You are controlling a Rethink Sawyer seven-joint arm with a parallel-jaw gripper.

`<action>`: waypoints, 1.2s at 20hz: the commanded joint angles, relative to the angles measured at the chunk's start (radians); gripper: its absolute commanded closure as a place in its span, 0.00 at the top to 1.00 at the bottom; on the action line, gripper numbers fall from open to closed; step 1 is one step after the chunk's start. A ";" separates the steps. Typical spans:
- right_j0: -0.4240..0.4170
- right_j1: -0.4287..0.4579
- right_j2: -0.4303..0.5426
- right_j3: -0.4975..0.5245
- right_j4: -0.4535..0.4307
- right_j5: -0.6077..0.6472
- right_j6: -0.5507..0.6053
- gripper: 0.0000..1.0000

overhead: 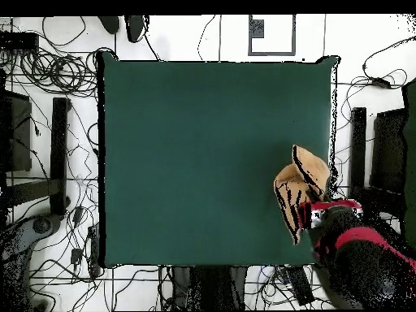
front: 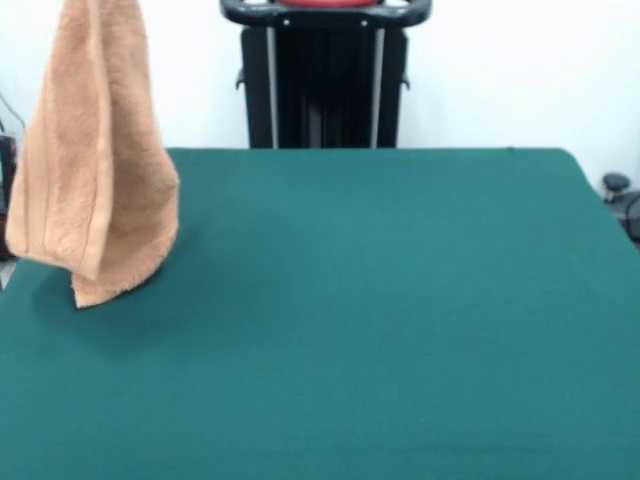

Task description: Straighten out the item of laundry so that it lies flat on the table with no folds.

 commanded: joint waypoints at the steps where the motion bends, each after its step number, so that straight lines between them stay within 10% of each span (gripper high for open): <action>1: 0.192 -0.201 -0.195 0.278 0.161 -0.064 0.362 0.00; 8: 0.426 -0.283 -0.382 0.332 0.332 0.007 0.441 0.00; 18: 0.623 -0.361 -0.335 0.245 0.183 0.143 0.984 0.00; 21: 0.640 -0.375 -0.366 0.223 0.182 0.191 0.964 0.00; 24: 0.577 -0.301 -0.454 0.222 0.187 0.110 0.704 0.00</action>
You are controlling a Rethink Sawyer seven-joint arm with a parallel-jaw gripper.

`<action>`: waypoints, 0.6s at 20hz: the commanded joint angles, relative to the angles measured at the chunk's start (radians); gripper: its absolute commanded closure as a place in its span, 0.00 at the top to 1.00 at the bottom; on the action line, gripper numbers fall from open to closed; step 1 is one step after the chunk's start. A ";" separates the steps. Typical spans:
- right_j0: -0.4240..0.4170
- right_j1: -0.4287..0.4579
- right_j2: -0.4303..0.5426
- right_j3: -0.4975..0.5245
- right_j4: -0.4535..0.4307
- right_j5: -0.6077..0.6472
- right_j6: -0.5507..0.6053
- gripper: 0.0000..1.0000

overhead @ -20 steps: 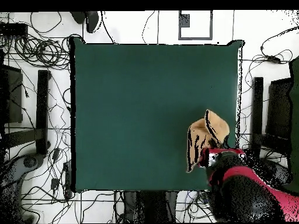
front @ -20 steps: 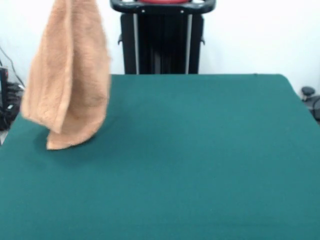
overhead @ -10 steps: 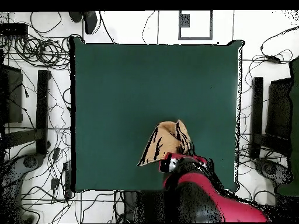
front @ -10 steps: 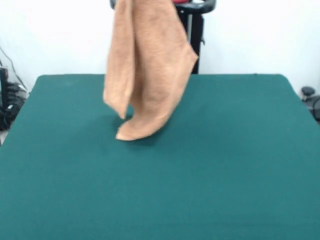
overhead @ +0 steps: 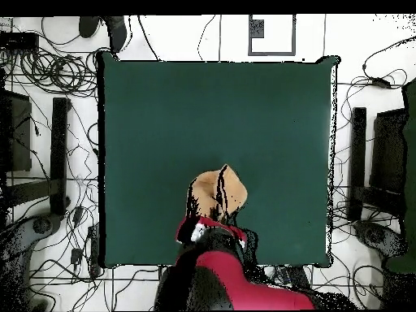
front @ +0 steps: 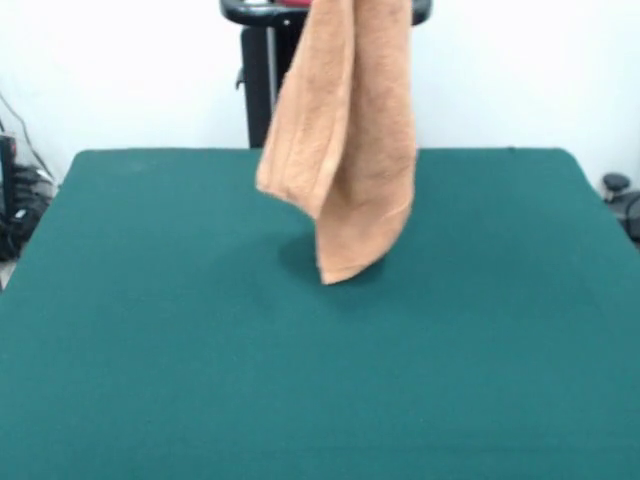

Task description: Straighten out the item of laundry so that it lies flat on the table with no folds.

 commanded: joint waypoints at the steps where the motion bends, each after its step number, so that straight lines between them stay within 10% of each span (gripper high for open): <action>1: -0.050 0.094 -0.130 0.044 -0.004 0.047 0.008 0.00; 4: -0.275 0.254 -0.005 0.017 -0.002 -0.027 -0.317 0.00; 12: -0.498 0.645 0.125 -0.262 -0.443 -0.147 -0.509 0.00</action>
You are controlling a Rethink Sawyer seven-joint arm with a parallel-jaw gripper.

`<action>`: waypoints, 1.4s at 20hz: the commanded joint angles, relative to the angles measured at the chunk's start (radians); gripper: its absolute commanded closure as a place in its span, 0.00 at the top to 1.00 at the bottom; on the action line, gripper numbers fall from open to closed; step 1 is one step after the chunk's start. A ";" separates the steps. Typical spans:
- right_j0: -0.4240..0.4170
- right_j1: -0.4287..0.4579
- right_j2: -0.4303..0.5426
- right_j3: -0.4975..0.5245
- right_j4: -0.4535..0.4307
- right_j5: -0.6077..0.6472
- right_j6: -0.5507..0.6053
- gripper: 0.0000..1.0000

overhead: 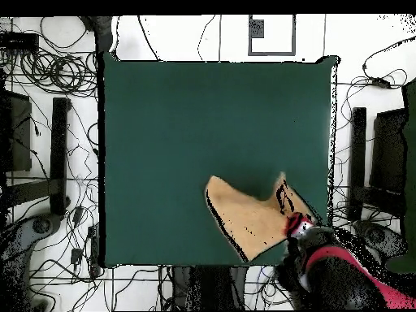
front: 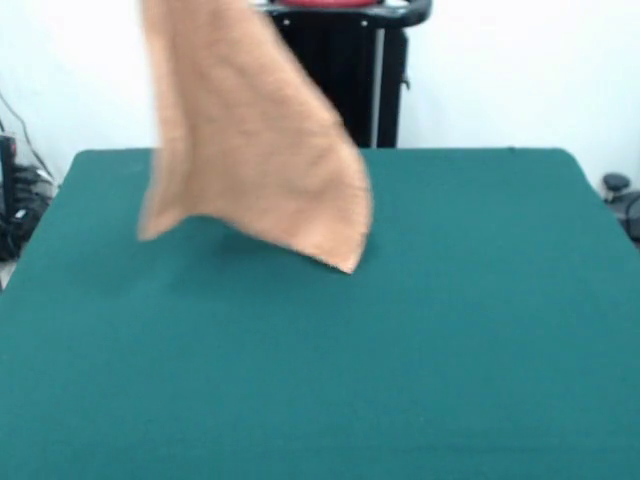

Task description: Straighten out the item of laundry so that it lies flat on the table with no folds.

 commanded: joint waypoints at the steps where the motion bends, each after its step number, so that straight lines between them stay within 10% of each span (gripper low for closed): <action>1: -0.096 0.411 0.121 -0.157 -0.295 -0.161 -0.387 0.00; 5: -0.121 0.521 0.116 -0.203 -0.435 -0.274 -0.314 0.00; 11: -0.167 0.588 0.218 -0.292 -0.457 -0.095 -0.356 0.00; 28: -0.043 0.276 0.172 -0.004 -0.377 -0.242 0.043 0.00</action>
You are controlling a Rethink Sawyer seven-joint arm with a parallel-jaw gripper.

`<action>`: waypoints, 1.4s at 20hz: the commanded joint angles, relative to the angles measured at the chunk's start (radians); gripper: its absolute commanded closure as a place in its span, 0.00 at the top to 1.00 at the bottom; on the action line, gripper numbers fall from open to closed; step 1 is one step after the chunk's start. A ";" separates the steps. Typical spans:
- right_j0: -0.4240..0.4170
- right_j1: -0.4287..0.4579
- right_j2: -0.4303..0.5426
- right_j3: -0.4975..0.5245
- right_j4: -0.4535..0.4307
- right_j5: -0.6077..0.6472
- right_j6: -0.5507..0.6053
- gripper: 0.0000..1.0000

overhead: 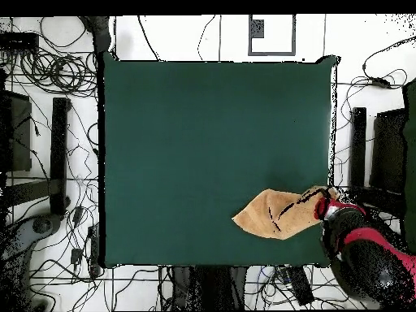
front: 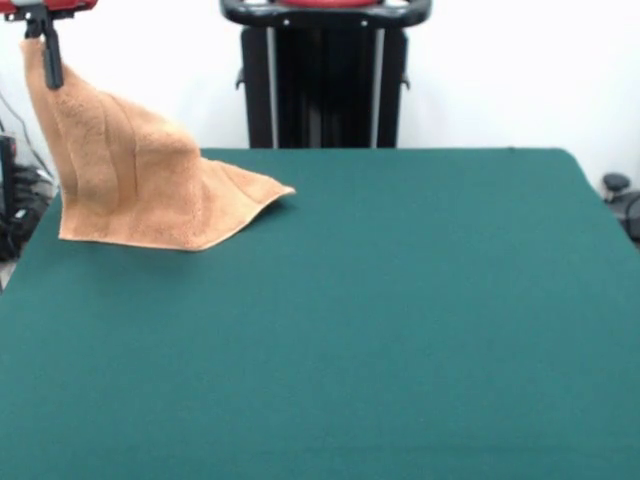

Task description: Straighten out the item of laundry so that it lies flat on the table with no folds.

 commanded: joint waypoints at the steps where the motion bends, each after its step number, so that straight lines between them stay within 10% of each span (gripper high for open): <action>1: 0.143 -0.168 0.041 0.195 0.077 -0.069 0.145 0.00; 7: 0.229 -0.227 0.030 0.285 0.232 -0.098 0.241 0.00; 28: 1.086 -0.185 -0.786 0.151 0.431 -0.207 0.436 0.00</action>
